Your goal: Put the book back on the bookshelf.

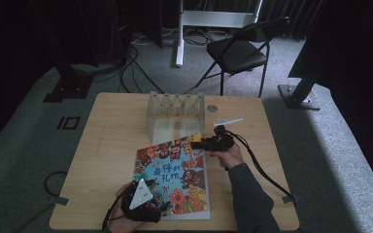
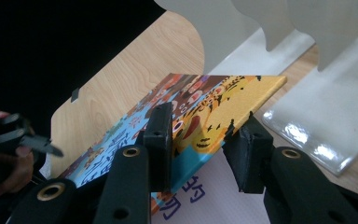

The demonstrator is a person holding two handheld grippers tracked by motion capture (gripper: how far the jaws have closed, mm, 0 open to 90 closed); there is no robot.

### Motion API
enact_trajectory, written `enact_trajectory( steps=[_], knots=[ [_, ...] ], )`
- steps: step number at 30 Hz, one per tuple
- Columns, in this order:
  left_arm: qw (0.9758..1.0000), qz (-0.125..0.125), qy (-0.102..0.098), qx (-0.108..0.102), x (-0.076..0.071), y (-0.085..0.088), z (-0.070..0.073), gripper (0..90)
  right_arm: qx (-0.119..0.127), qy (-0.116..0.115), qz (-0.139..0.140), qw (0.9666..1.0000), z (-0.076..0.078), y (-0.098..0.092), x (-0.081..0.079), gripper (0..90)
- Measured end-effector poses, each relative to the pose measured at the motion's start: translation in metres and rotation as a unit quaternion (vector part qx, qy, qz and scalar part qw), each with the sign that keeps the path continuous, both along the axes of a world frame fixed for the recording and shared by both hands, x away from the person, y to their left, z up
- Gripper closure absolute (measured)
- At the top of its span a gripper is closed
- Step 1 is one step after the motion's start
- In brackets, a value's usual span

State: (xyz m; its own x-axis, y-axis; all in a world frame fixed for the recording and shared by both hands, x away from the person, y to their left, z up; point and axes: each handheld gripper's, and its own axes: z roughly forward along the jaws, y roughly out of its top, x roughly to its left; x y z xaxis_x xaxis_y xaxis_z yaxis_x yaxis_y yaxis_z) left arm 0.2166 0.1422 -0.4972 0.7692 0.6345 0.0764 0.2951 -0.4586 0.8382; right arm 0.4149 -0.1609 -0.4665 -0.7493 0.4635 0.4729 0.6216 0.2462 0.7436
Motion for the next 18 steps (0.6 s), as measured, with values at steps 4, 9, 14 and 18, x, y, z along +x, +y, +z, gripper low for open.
enact_trajectory(
  steps=[4, 9, 14, 18],
  knots=[
    [0.9999, 0.014, 0.008, -0.004, 0.007, 0.010, -0.001, 12.5, -0.001, 0.000, 0.003, 1.0000, 0.004, 0.001, 0.000, 64.1],
    [0.9995, 0.027, 0.016, -0.010, 0.014, 0.017, -0.002, 13.0, -0.003, -0.003, 0.004, 1.0000, 0.005, 0.002, -0.001, 64.1],
    [0.9985, 0.028, 0.040, -0.022, 0.023, 0.025, -0.005, 13.0, -0.008, -0.012, 0.006, 0.9999, 0.010, 0.003, -0.004, 64.1],
    [0.9969, 0.035, 0.060, -0.036, 0.030, 0.032, -0.010, 13.0, -0.012, -0.017, 0.009, 0.9997, 0.014, 0.003, -0.005, 64.1]
  ],
)
